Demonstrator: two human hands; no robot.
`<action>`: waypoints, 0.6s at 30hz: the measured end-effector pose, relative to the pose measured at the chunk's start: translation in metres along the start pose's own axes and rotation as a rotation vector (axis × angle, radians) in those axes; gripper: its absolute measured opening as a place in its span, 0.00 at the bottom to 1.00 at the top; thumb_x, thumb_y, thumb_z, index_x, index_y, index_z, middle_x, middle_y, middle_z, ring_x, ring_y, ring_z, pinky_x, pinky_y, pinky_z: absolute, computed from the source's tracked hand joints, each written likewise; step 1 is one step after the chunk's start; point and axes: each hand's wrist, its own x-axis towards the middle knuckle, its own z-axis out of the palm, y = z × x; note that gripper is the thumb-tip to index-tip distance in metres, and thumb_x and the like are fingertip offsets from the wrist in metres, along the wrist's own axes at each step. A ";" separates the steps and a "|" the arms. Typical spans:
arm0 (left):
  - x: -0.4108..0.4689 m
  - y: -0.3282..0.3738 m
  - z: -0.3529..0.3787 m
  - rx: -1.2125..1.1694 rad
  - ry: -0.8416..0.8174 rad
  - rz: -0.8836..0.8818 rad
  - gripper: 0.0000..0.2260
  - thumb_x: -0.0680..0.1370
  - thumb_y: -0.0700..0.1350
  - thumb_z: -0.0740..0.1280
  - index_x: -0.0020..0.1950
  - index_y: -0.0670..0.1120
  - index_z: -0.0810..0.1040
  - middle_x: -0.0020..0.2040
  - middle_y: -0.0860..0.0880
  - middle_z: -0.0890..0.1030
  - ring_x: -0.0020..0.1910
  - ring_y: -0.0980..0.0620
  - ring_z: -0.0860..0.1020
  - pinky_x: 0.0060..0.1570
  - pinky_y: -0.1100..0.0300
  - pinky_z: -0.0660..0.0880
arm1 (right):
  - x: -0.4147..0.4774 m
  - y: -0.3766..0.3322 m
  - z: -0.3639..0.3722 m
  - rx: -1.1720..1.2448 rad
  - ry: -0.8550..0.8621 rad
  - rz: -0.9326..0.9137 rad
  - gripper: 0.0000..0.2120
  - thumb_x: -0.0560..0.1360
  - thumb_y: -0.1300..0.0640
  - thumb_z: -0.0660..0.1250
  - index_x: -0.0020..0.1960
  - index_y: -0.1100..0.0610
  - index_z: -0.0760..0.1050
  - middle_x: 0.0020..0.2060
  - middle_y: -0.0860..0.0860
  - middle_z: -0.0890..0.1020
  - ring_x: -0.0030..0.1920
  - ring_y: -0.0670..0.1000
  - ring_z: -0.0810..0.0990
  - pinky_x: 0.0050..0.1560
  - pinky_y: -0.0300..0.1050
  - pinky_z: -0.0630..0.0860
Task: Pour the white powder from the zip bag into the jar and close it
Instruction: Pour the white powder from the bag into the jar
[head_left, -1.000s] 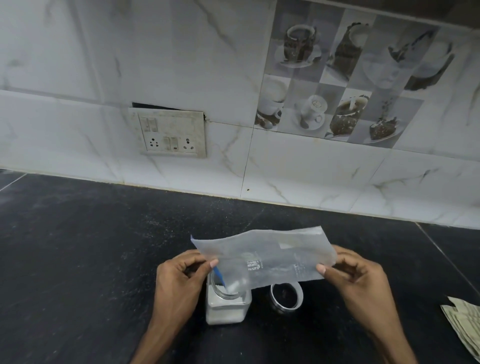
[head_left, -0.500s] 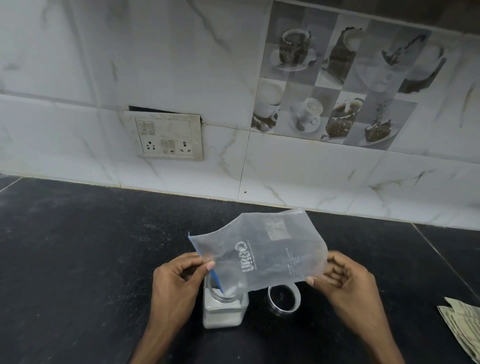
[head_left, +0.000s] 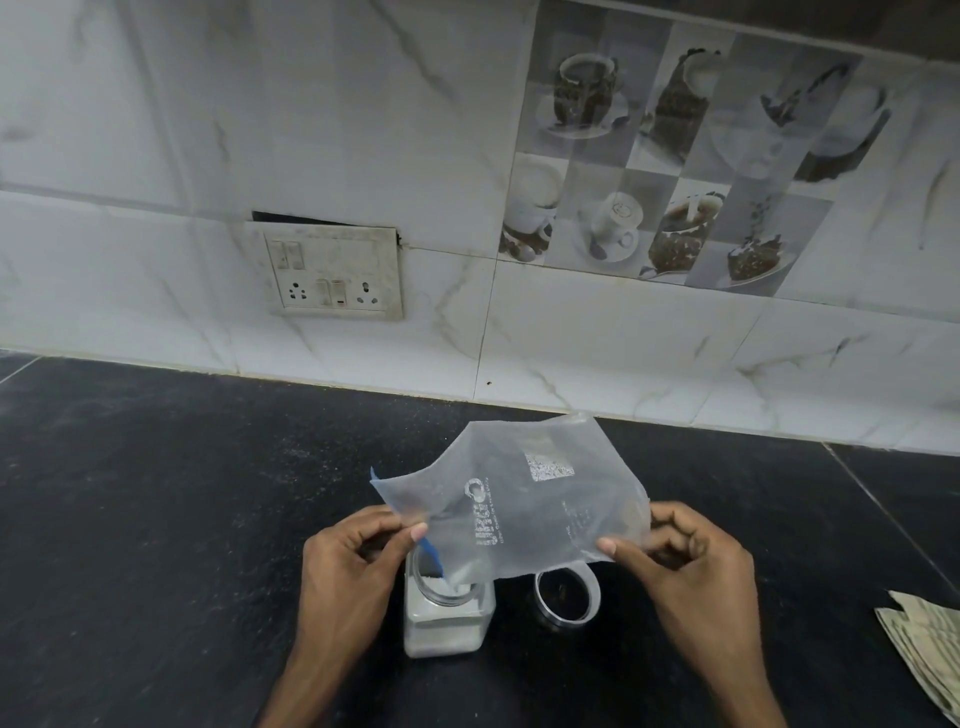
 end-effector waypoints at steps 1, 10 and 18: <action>0.000 0.000 0.000 0.000 -0.001 0.000 0.09 0.71 0.34 0.76 0.40 0.49 0.88 0.40 0.57 0.87 0.41 0.60 0.85 0.44 0.72 0.78 | 0.000 0.000 0.001 0.005 -0.003 0.002 0.10 0.66 0.58 0.80 0.44 0.49 0.82 0.31 0.46 0.86 0.38 0.42 0.86 0.51 0.42 0.79; -0.001 0.001 -0.001 -0.013 -0.005 0.000 0.12 0.71 0.34 0.76 0.40 0.52 0.88 0.40 0.57 0.87 0.41 0.61 0.85 0.44 0.71 0.78 | -0.003 0.002 0.002 0.031 -0.001 0.008 0.12 0.67 0.61 0.78 0.47 0.50 0.81 0.33 0.45 0.87 0.38 0.41 0.86 0.50 0.34 0.77; -0.003 0.004 -0.001 -0.010 -0.011 -0.004 0.11 0.71 0.34 0.76 0.39 0.51 0.87 0.40 0.57 0.87 0.41 0.60 0.85 0.45 0.70 0.79 | -0.005 0.002 0.003 0.075 0.050 0.031 0.13 0.66 0.59 0.79 0.46 0.51 0.80 0.31 0.47 0.86 0.38 0.42 0.86 0.55 0.46 0.77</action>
